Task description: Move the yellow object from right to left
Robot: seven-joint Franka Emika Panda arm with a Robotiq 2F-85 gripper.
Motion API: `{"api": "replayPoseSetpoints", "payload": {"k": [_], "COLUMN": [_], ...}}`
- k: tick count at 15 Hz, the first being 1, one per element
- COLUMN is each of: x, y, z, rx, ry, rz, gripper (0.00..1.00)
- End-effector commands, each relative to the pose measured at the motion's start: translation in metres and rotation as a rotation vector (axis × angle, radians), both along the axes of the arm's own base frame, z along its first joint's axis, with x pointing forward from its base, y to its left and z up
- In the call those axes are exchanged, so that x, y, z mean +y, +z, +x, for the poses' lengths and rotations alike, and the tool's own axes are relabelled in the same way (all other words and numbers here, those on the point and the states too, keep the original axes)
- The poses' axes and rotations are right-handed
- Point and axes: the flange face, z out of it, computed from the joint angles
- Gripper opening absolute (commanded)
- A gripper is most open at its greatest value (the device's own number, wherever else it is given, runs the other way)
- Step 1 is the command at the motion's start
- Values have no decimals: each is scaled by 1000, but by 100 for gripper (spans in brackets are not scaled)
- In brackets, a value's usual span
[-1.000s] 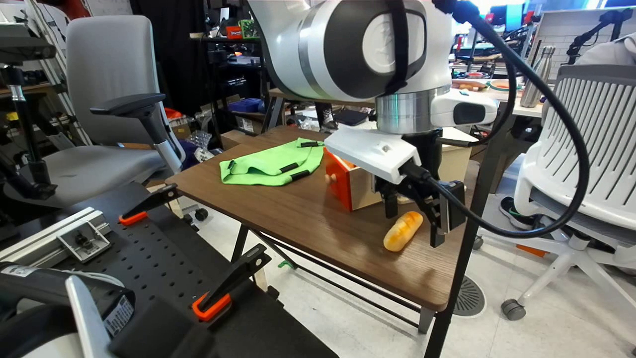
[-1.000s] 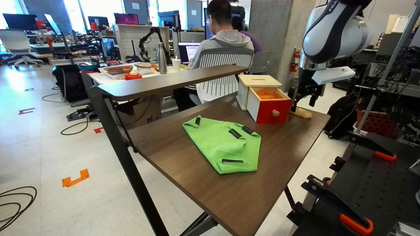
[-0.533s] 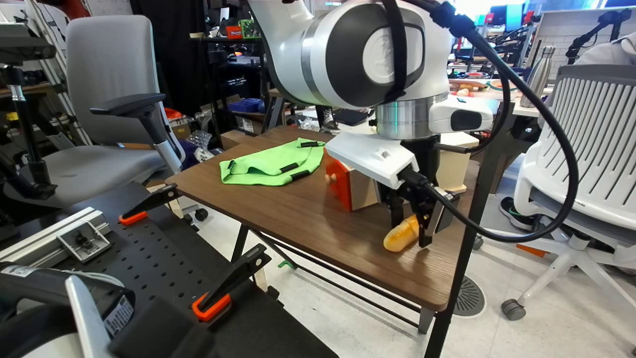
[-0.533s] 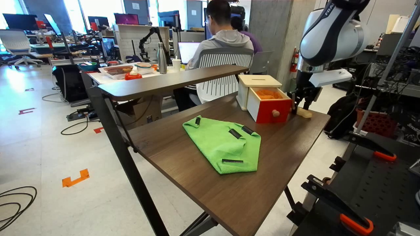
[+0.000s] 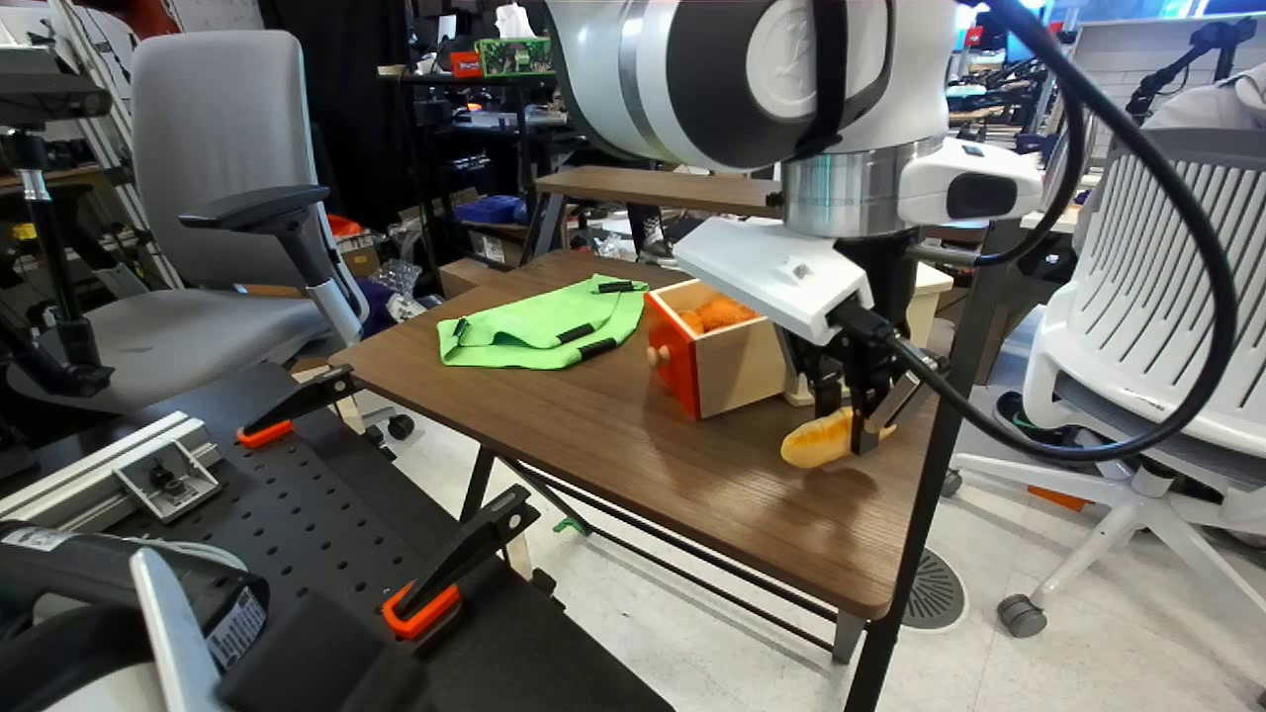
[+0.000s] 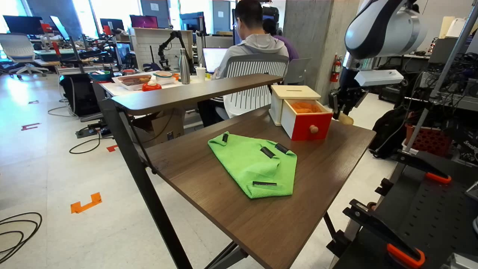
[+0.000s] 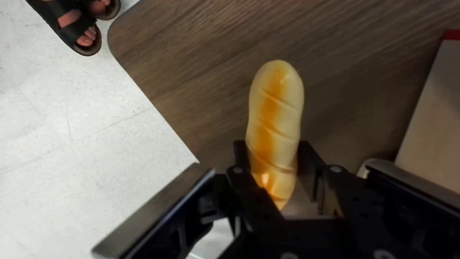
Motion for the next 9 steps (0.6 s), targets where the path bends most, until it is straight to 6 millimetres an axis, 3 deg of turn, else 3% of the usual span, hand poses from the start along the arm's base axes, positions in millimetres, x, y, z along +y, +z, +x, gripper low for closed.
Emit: {"api": "replayPoseSetpoints", "payload": {"k": [1, 5, 9], "x": [9, 43, 104], "y": [40, 72, 97], "z": [-24, -55, -58], "rx": [-12, -47, -83], "ry": [26, 81, 153], "rz": [33, -13, -46], "gripper": [12, 12, 12]}}
